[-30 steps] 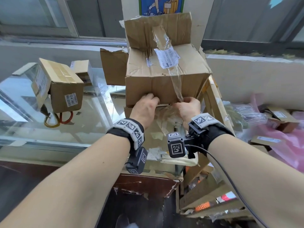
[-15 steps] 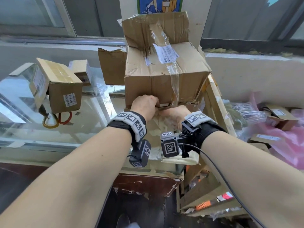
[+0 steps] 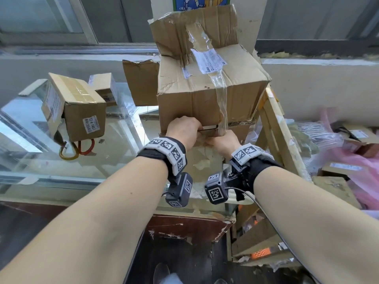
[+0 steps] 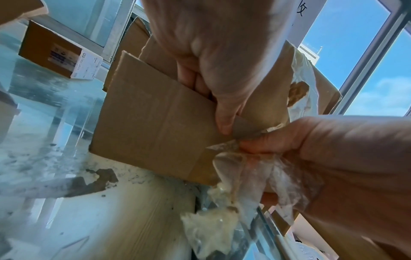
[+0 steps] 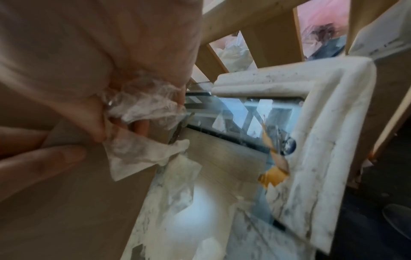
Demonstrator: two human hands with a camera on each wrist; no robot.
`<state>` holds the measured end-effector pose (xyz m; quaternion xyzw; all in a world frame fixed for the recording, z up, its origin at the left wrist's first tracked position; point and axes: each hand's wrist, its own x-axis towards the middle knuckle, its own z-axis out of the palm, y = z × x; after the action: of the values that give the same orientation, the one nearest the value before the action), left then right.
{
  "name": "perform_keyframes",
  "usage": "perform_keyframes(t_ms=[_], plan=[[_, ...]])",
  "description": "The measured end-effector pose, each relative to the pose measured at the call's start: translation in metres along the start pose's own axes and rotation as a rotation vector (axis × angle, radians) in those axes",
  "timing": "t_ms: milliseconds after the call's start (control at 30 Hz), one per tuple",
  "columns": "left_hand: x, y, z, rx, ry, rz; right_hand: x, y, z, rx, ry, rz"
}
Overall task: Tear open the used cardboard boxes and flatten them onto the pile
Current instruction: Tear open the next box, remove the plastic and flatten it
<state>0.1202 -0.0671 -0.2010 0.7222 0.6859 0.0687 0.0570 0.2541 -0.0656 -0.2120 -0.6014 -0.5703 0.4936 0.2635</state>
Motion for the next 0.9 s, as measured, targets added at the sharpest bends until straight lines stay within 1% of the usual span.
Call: perform_keyframes(t_ms=[67,167,300,367,467,633,767,900], plan=[[0.002,-0.002,-0.003,-0.009,0.014,-0.014,0.000,0.000,-0.006,-0.033,-0.010,-0.023],[0.007,-0.013,-0.014,-0.008,0.009,-0.036,-0.003,-0.001,-0.014,-0.128,-0.072,-0.037],[0.013,-0.017,-0.034,0.004,0.045,-0.029,-0.001,-0.019,-0.024,-0.079,-0.086,-0.059],[0.014,-0.014,-0.042,-0.004,0.077,-0.037,-0.003,-0.026,-0.027,0.011,-0.037,-0.104],[0.011,-0.009,-0.050,-0.062,0.122,-0.037,-0.006,-0.028,-0.028,0.131,0.094,-0.167],[0.005,0.004,-0.055,-0.056,0.179,-0.021,-0.002,-0.038,-0.024,0.351,0.301,-0.093],[0.003,0.011,-0.049,0.001,0.285,-0.028,0.001,-0.042,-0.021,0.384,0.418,-0.124],[0.003,0.018,-0.046,0.073,0.393,-0.060,0.001,-0.048,-0.017,0.393,0.457,-0.138]])
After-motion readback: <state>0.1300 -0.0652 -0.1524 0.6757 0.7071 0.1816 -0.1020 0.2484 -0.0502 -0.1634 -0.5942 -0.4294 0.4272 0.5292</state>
